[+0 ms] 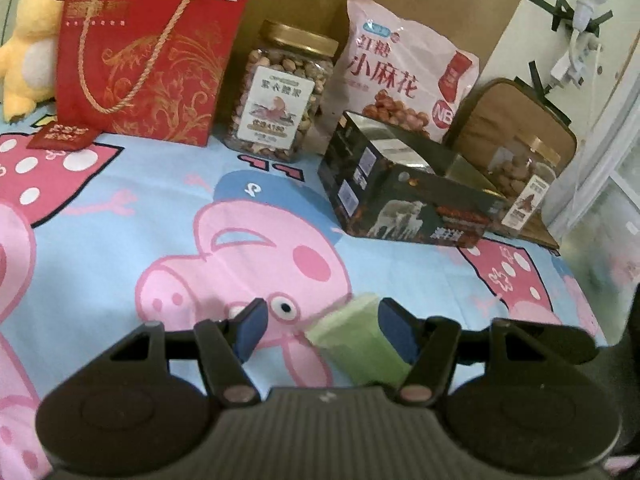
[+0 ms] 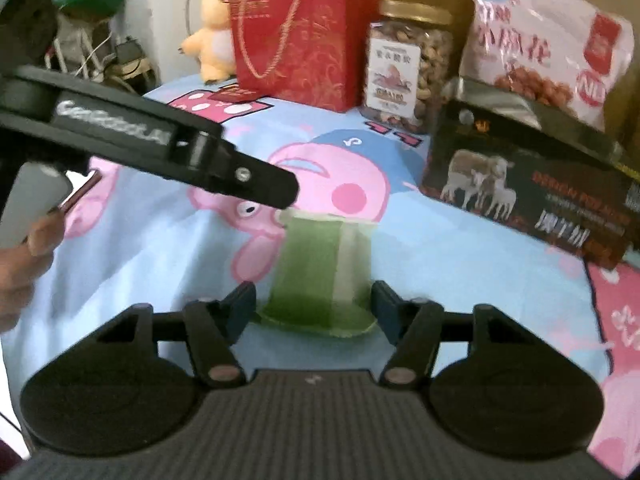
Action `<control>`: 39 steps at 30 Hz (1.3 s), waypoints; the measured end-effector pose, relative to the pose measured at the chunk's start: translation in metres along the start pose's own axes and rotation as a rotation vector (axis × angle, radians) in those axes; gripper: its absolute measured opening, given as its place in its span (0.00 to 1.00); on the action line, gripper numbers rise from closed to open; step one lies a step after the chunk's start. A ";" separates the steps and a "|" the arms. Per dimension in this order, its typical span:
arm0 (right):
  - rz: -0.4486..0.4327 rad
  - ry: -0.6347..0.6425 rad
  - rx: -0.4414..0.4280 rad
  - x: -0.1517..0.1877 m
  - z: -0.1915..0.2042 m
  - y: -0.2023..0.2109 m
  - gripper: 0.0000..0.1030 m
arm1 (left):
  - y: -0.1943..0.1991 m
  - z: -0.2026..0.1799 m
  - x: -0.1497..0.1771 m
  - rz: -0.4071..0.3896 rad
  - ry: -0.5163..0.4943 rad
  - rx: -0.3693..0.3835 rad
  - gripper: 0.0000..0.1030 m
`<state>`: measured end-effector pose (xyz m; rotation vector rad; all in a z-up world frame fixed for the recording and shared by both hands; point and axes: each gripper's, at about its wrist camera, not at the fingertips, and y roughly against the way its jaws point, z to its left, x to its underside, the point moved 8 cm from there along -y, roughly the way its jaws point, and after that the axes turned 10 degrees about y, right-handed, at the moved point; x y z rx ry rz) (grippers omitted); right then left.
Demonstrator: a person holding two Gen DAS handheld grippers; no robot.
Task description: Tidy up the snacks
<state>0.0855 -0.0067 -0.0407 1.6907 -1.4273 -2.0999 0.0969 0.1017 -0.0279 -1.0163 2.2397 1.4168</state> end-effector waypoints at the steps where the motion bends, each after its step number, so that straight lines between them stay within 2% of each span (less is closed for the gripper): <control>1: -0.004 0.004 -0.015 0.003 -0.003 0.006 0.49 | -0.001 -0.002 0.001 0.008 -0.002 0.008 0.61; 4: -0.036 0.052 -0.080 0.014 -0.008 0.028 0.49 | -0.005 -0.013 0.007 0.032 -0.029 0.045 0.61; 5: -0.039 0.084 -0.073 0.020 -0.011 0.035 0.50 | -0.006 -0.018 0.010 0.036 -0.046 0.050 0.61; 8: -0.037 0.115 0.118 0.037 -0.036 0.047 0.51 | -0.012 -0.031 0.016 0.037 -0.095 0.032 0.61; 11: -0.062 -0.009 0.192 0.054 -0.066 0.067 0.53 | -0.016 -0.037 0.019 0.021 -0.127 -0.032 0.61; 17: -0.220 -0.337 0.160 0.086 -0.098 0.104 0.53 | -0.018 -0.039 0.022 -0.035 -0.144 -0.159 0.61; 19: -0.251 -0.445 0.129 0.096 -0.104 0.108 0.53 | -0.019 -0.037 0.026 -0.037 -0.137 -0.187 0.61; 21: -0.269 -0.511 0.134 0.103 -0.109 0.108 0.53 | -0.021 -0.035 0.028 -0.035 -0.136 -0.206 0.61; 33: -0.301 -0.610 0.125 0.119 -0.109 0.109 0.56 | -0.017 -0.026 0.038 -0.082 -0.145 -0.282 0.61; 37: -0.309 -0.629 0.138 0.122 -0.111 0.110 0.56 | -0.019 -0.023 0.043 -0.126 -0.160 -0.281 0.61; 39: -0.311 -0.631 0.145 0.122 -0.111 0.111 0.56 | -0.021 -0.022 0.047 -0.180 -0.204 -0.299 0.63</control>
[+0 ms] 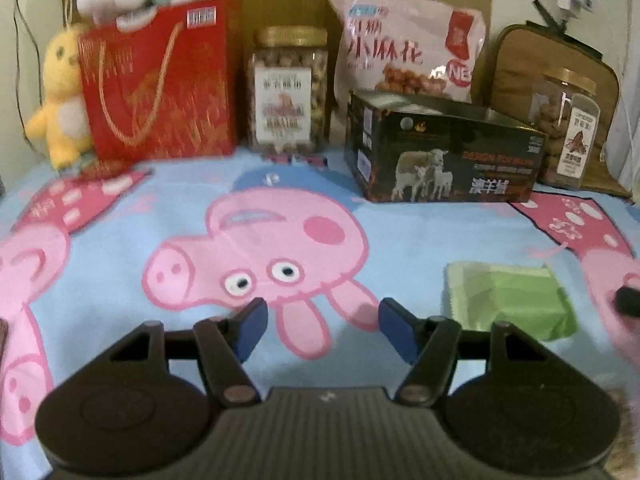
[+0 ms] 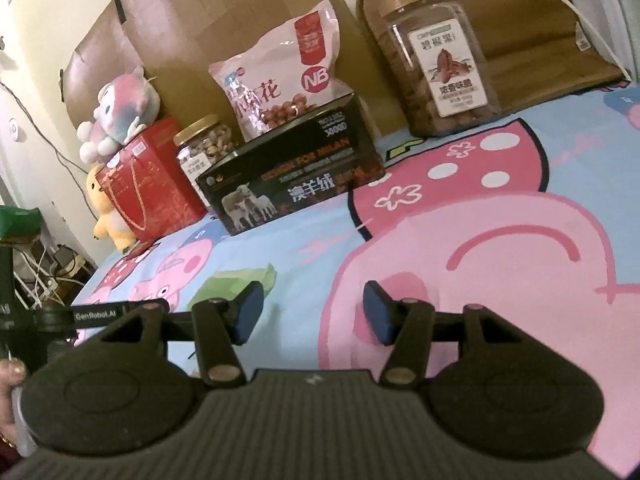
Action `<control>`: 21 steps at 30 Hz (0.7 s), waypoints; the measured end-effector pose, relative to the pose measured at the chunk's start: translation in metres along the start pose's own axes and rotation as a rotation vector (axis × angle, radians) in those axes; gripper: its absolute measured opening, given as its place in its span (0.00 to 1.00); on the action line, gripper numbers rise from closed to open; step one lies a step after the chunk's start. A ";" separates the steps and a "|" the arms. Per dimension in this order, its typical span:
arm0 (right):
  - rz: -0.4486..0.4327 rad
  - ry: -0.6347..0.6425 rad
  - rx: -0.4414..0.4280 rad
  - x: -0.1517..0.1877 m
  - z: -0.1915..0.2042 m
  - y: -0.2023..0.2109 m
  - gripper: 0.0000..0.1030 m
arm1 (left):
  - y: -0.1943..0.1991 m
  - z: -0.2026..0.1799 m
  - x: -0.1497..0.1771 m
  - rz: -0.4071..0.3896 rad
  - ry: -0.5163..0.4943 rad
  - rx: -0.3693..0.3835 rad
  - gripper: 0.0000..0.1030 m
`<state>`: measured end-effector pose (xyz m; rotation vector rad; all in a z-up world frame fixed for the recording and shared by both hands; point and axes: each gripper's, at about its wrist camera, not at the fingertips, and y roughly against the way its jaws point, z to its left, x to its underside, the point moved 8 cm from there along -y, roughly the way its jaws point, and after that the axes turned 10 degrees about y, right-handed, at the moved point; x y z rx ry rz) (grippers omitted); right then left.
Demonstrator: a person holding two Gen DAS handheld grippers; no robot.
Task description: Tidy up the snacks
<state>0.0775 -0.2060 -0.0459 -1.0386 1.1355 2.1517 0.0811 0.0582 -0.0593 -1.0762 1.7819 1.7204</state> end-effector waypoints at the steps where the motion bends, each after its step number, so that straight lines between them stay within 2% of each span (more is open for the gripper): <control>1: 0.000 -0.001 0.001 0.000 0.000 0.000 0.56 | 0.000 -0.002 0.002 -0.025 -0.023 -0.011 0.63; 2: -0.002 -0.001 0.005 0.000 -0.001 0.000 0.56 | 0.003 -0.004 0.001 -0.038 -0.027 0.009 0.64; 5: -0.002 -0.003 0.014 0.000 -0.002 0.000 0.56 | 0.003 -0.007 0.002 -0.035 -0.051 0.004 0.64; 11: -0.009 0.016 0.036 0.001 -0.001 0.001 0.56 | 0.004 -0.003 0.002 -0.039 -0.025 0.006 0.64; 21: -0.009 0.044 0.050 0.001 0.001 0.000 0.56 | 0.015 -0.003 0.000 -0.106 -0.022 0.030 0.65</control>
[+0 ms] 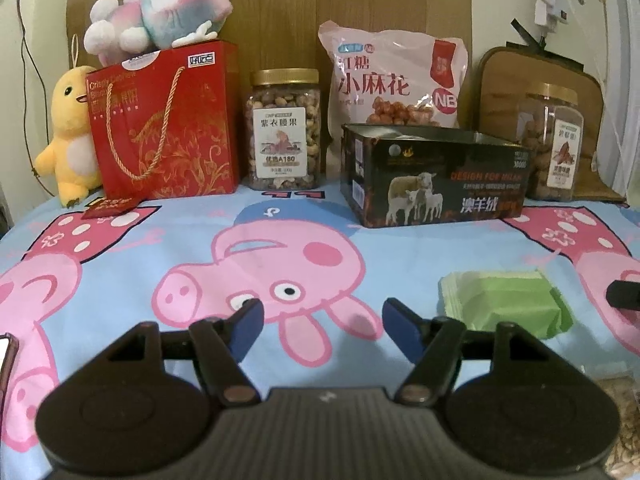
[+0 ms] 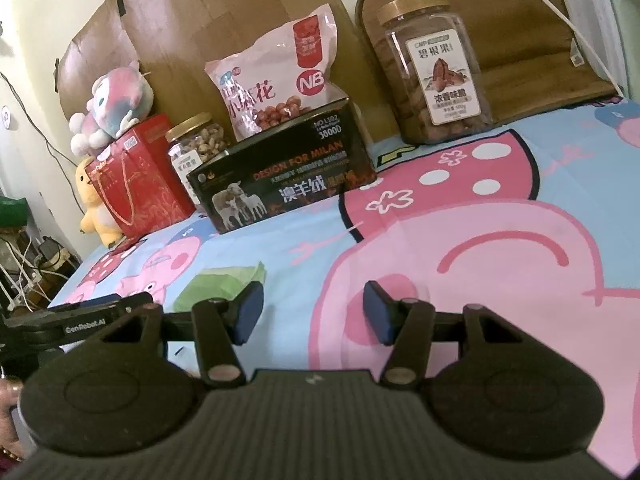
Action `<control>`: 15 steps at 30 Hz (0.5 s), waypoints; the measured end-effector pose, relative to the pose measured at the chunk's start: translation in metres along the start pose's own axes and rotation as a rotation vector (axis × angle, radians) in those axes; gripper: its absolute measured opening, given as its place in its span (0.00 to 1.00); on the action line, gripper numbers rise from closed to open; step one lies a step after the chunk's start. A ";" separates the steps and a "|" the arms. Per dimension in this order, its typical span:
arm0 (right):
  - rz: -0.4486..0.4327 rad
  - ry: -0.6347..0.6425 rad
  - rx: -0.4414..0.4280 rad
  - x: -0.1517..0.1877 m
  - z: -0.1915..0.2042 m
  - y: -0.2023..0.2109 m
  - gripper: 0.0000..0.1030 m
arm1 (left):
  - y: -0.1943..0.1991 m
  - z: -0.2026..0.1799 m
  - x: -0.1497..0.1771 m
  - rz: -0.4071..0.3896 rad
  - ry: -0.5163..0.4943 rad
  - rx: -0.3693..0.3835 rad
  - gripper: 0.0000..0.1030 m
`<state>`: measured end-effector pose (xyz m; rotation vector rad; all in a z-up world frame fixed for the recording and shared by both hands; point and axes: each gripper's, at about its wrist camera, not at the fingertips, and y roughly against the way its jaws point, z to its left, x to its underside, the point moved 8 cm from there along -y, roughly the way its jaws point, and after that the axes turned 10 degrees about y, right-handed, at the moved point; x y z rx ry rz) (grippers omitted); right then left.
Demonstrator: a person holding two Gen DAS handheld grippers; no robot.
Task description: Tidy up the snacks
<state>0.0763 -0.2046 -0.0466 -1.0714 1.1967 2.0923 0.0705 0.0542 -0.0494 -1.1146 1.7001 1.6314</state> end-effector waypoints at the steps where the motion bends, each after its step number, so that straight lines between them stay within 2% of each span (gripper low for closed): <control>1: -0.003 0.000 0.001 0.000 0.000 0.000 0.56 | 0.000 0.000 0.000 0.001 0.003 0.002 0.65; 10: -0.003 0.010 -0.004 0.001 0.002 0.000 0.56 | 0.001 0.000 -0.001 -0.005 0.007 0.011 0.68; 15: -0.008 0.017 -0.010 0.001 0.004 0.001 0.56 | 0.000 -0.002 0.001 0.003 -0.014 -0.010 0.68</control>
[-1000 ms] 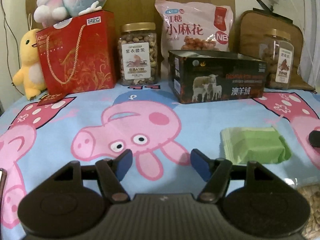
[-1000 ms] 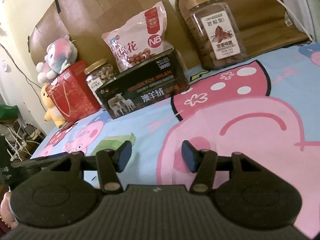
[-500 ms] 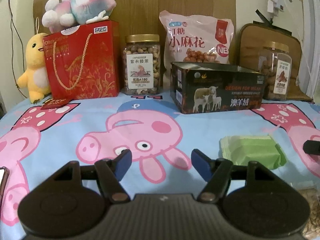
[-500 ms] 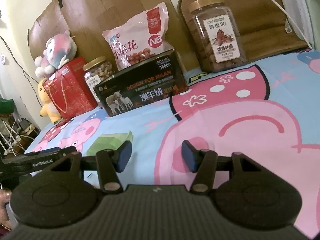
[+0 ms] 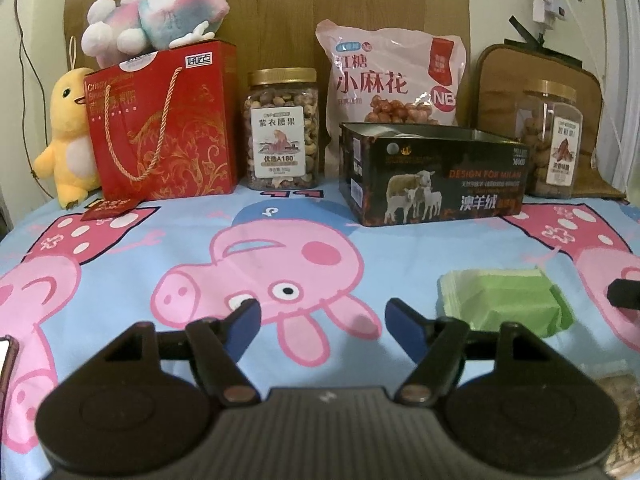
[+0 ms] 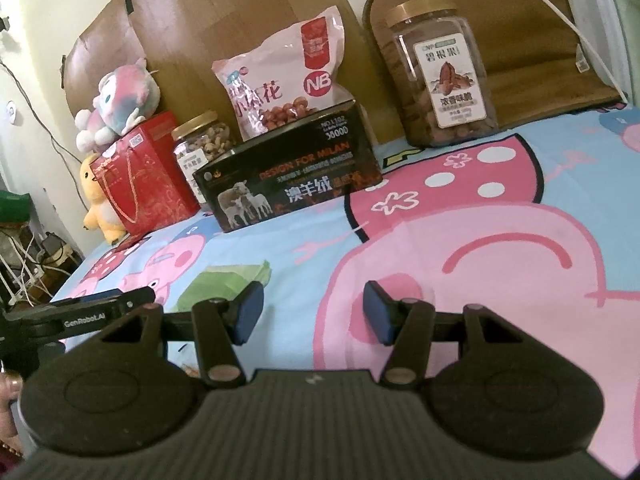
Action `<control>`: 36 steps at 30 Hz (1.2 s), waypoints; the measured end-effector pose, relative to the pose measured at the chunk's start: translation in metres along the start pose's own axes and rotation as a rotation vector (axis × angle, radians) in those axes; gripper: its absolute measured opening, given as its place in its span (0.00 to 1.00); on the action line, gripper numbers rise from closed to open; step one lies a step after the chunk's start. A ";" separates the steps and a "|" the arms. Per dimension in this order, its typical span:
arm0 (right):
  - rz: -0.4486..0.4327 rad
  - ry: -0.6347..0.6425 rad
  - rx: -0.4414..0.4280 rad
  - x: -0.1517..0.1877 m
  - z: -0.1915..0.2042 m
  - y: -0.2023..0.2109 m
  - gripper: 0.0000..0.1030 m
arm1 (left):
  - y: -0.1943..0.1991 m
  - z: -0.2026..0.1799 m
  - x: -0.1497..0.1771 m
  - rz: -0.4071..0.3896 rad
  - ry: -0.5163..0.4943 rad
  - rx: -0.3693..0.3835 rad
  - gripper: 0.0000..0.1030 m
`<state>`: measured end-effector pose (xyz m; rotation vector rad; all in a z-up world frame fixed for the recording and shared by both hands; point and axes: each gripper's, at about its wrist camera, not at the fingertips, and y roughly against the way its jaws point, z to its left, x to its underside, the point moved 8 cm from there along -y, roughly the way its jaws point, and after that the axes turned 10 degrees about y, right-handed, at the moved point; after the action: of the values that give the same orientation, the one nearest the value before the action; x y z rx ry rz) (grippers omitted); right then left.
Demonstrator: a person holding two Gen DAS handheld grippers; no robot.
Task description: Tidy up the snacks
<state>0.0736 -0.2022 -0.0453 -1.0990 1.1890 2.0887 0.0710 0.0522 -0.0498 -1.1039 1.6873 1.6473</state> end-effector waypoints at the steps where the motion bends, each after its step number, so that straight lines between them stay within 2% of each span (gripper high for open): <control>1: 0.001 -0.002 -0.001 0.000 0.000 0.000 0.56 | 0.000 0.000 0.000 0.002 -0.001 -0.008 0.68; 9: 0.019 -0.019 -0.001 0.001 -0.002 -0.002 0.56 | -0.007 0.001 0.003 0.051 0.001 -0.013 0.68; 11: 0.021 -0.014 0.003 0.002 -0.002 -0.003 0.56 | -0.010 0.001 0.004 0.078 0.006 0.006 0.69; 14: 0.021 -0.009 0.003 0.002 -0.001 -0.003 0.57 | -0.010 0.000 0.004 0.089 0.012 0.050 0.74; 18: 0.014 -0.041 -0.026 0.002 -0.003 -0.004 0.61 | -0.009 -0.004 0.006 0.097 0.000 0.087 0.74; 23: 0.010 -0.013 -0.010 0.002 0.002 -0.006 0.63 | -0.008 -0.007 0.007 0.100 -0.017 0.119 0.75; 29: 0.013 -0.008 -0.015 0.001 0.001 -0.008 0.64 | -0.005 -0.003 0.005 0.091 0.017 0.150 0.75; 33: 0.015 -0.010 -0.042 0.001 0.000 -0.006 0.65 | 0.002 -0.002 0.001 0.062 0.047 0.211 0.75; 36: 0.029 0.004 -0.077 0.003 0.006 -0.005 0.65 | 0.007 -0.007 0.001 0.067 0.050 0.290 0.75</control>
<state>0.0730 -0.1942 -0.0481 -1.1269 1.1416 2.1712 0.0656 0.0448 -0.0458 -0.9623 1.9405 1.3669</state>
